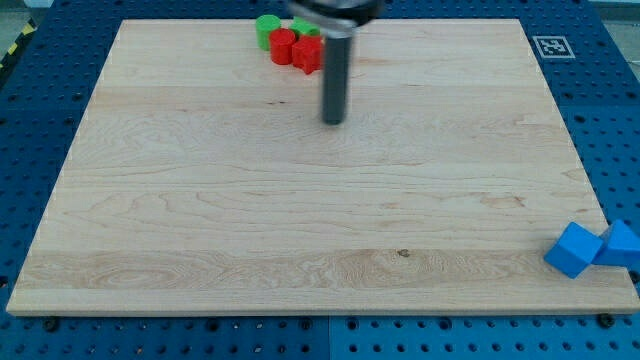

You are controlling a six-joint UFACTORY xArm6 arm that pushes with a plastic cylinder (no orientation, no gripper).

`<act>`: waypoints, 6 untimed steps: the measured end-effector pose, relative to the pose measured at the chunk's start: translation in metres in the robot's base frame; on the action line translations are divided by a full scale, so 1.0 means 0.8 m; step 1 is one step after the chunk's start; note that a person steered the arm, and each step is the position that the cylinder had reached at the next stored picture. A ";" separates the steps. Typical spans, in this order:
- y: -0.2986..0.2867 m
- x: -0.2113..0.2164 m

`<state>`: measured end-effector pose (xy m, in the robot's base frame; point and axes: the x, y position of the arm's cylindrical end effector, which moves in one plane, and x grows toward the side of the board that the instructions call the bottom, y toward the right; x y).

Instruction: Point your arm to the center right

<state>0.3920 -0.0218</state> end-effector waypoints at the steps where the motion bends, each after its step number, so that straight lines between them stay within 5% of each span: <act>1: -0.127 0.002; 3: -0.180 -0.001; 4: -0.097 -0.001; 6: 0.228 -0.004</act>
